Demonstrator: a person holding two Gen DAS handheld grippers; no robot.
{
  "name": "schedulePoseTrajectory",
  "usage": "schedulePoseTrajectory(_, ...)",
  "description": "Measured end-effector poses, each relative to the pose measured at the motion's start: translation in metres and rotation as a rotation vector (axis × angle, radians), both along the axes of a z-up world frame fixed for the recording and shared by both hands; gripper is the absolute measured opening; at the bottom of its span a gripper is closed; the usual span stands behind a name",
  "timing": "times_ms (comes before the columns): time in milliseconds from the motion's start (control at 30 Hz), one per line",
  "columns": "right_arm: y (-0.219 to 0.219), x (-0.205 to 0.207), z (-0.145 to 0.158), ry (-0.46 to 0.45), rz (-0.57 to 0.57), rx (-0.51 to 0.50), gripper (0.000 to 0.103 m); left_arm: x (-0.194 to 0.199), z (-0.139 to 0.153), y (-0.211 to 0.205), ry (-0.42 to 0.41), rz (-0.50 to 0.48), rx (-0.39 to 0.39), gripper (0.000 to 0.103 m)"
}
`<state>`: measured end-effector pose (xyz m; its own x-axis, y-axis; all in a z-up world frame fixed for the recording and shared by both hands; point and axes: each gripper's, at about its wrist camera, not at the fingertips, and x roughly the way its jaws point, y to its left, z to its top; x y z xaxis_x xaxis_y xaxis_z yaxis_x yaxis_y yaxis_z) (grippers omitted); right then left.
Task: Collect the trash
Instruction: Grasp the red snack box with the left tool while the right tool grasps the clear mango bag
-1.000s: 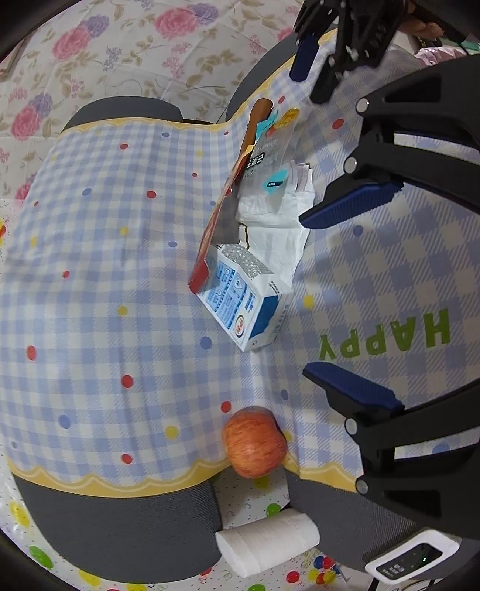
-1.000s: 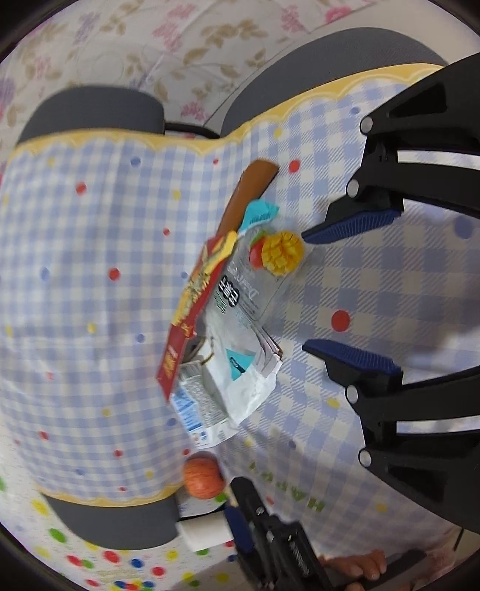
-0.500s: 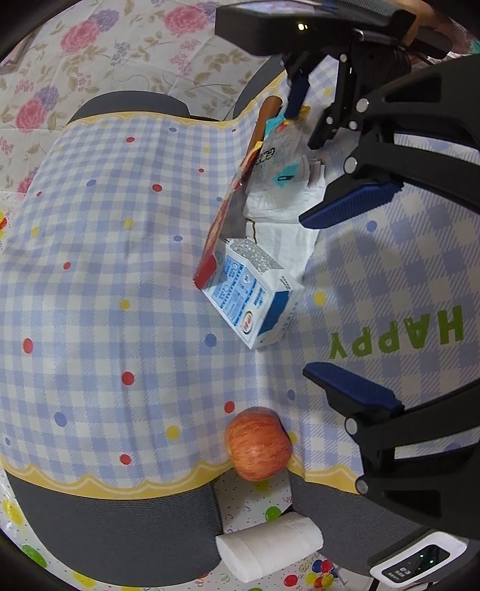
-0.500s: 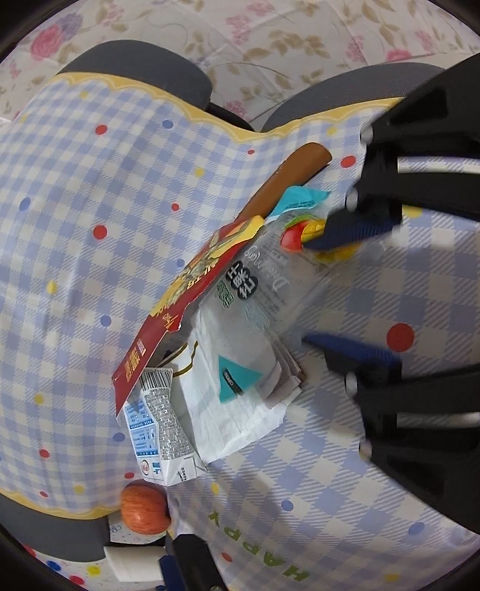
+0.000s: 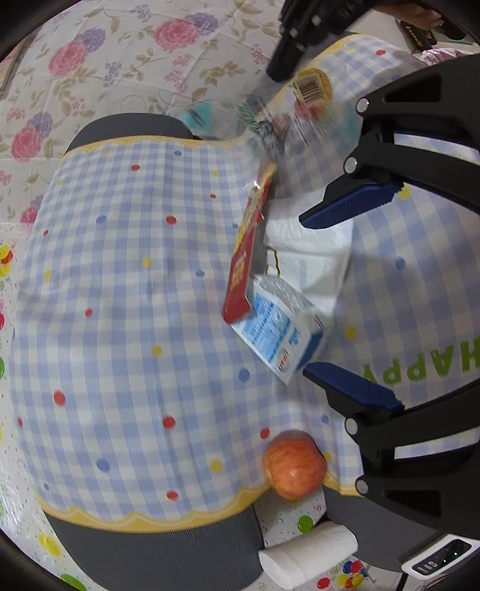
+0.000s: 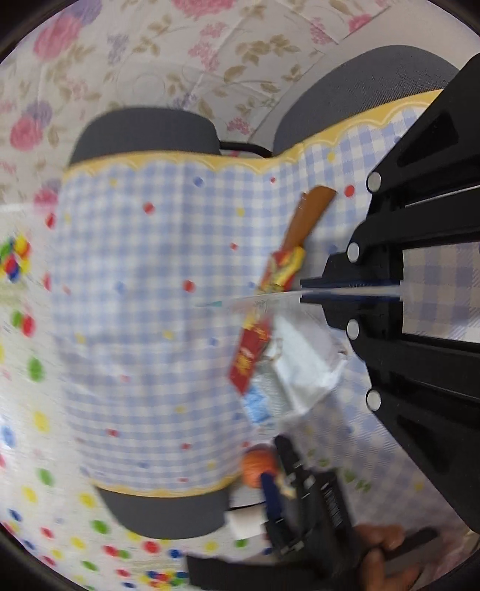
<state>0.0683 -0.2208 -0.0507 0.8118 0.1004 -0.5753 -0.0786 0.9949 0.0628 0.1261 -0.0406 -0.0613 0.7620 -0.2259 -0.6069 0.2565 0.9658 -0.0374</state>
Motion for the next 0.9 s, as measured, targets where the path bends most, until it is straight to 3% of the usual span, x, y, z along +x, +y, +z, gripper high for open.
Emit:
schedulePoseTrajectory(300, -0.017, 0.011, 0.008, -0.104, -0.134, -0.027, 0.001, 0.034, -0.002, -0.037, 0.037, -0.041, -0.008, 0.070)
schedulePoseTrajectory(533, -0.035, 0.035, -0.009, -0.064, -0.201, -0.026, 0.001, 0.070, -0.023, -0.066, 0.135, -0.076, -0.040, 0.054)
schedulePoseTrajectory(767, -0.045, 0.049, -0.019, -0.033, -0.206, -0.020, 0.001, 0.102, -0.038, -0.083, 0.210, -0.067, -0.106, 0.050)
schedulePoseTrajectory(900, -0.046, 0.048, -0.021, -0.023, -0.209, -0.011, 0.001, 0.116, -0.041, -0.084, 0.242, -0.044, -0.157, 0.024)
